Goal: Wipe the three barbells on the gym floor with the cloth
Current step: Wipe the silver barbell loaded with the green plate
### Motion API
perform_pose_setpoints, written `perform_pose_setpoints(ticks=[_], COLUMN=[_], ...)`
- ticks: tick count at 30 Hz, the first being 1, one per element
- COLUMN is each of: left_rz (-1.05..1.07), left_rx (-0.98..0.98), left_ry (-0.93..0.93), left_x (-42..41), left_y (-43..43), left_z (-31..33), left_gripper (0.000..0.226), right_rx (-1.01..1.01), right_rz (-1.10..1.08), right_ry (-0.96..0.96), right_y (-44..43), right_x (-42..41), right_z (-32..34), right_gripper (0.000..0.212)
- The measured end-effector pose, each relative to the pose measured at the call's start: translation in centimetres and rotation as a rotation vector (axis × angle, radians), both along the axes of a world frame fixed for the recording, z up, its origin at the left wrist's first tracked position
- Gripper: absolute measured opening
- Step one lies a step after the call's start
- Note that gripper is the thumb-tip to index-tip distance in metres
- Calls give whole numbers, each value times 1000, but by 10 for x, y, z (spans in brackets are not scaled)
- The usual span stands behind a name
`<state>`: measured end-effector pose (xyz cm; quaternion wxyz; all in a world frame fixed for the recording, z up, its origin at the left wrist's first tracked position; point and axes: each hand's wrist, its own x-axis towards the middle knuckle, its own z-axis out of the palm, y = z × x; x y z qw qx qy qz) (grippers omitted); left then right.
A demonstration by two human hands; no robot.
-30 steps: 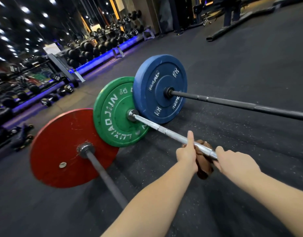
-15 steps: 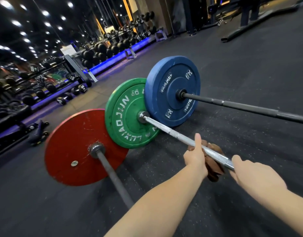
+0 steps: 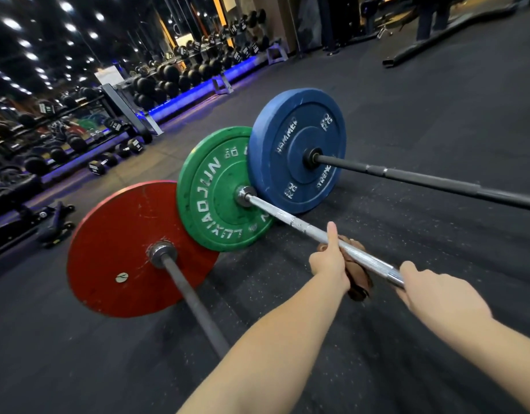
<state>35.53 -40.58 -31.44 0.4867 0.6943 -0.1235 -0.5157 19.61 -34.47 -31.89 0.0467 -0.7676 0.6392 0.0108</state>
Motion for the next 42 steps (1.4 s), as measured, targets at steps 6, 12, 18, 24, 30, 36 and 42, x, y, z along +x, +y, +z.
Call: perform_pose_setpoints(ticks=[6,12,18,24,30,36,42], left_rz=[-234,-72,-25,-252,-317,-275,-258], left_rx=[12,-39,-35,6,-26,-8,65], left_ry=[119,88,44,165,124,76,54], left_x=[-39,-16,0,-37,-45,-46,-50], left_y=[39,27,9,34,53,48,35], left_z=[-15,-3,-12,-15,-18,-18,-1], left_gripper=[94,71,77,71,75,89,85], right_rx=[6,15,-2,12,13,-35,116], right_rz=[15,-1,-16,-21,18,47,9], right_ry=[53,21,-16,-2,1,16,23], right_y=[0,-2,-4,-2,21,69,84], right_x=[2,0,-2,-2,-26,-77,-115], right_z=[2,0,-6,-2,3,6,3], right_gripper=[8,13,16,16,34,44,42])
